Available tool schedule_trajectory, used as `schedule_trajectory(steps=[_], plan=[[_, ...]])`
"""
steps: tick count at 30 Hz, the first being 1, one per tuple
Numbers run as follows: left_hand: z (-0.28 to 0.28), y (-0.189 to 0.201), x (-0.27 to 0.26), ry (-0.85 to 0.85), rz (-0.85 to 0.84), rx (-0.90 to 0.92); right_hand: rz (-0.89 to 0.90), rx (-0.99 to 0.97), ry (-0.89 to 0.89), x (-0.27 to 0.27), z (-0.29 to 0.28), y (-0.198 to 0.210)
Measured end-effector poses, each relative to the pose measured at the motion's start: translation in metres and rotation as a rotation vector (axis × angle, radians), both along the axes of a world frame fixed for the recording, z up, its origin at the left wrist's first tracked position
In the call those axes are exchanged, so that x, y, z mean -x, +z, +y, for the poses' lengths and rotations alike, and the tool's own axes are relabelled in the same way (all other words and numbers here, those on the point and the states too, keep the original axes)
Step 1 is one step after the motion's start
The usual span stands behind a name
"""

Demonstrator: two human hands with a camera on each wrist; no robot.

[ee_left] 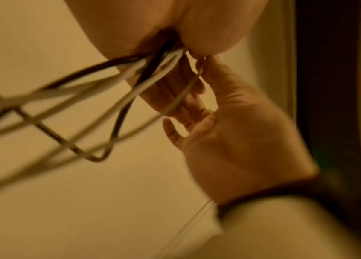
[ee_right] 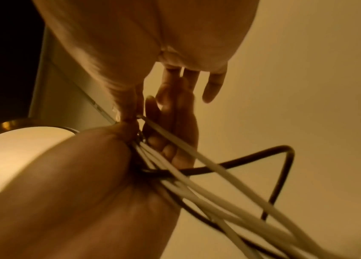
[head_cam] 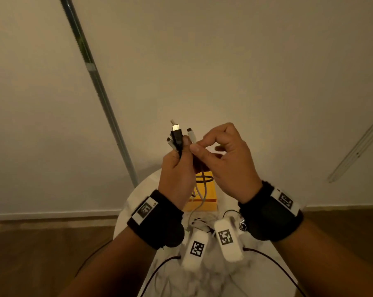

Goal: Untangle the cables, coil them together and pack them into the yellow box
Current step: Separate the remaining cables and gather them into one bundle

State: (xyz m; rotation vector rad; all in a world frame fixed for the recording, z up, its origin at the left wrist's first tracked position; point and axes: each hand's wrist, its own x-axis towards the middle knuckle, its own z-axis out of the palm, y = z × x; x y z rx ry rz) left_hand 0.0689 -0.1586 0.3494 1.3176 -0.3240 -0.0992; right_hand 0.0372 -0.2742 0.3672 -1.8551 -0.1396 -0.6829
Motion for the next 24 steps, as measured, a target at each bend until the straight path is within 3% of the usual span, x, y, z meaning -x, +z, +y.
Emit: schedule_trajectory(steps=[4,8,10,13,15,20,24], plan=[[0.000,0.012,-0.002,0.004,0.152,0.080,0.061,0.055,-0.045,-0.010,0.002,0.001],[0.008,0.035,-0.014,-0.008,0.137,0.170,0.339,-0.296,0.433,-0.006,0.017,-0.013],[0.015,0.049,-0.021,-0.035,0.073,0.150,0.390,-0.109,0.548,-0.003,0.015,-0.025],[0.021,0.052,-0.025,-0.040,-0.029,0.081,0.322,0.256,0.432,-0.011,0.002,-0.032],[0.020,0.049,-0.023,-0.002,-0.054,0.056,0.340,0.306,0.376,-0.018,-0.009,-0.033],[0.024,0.058,-0.023,0.077,-0.063,0.187,0.281,0.471,0.260,-0.032,-0.032,-0.042],[0.034,0.077,-0.028,0.234,-0.192,0.229,0.360,0.637,0.133,-0.046,-0.056,-0.058]])
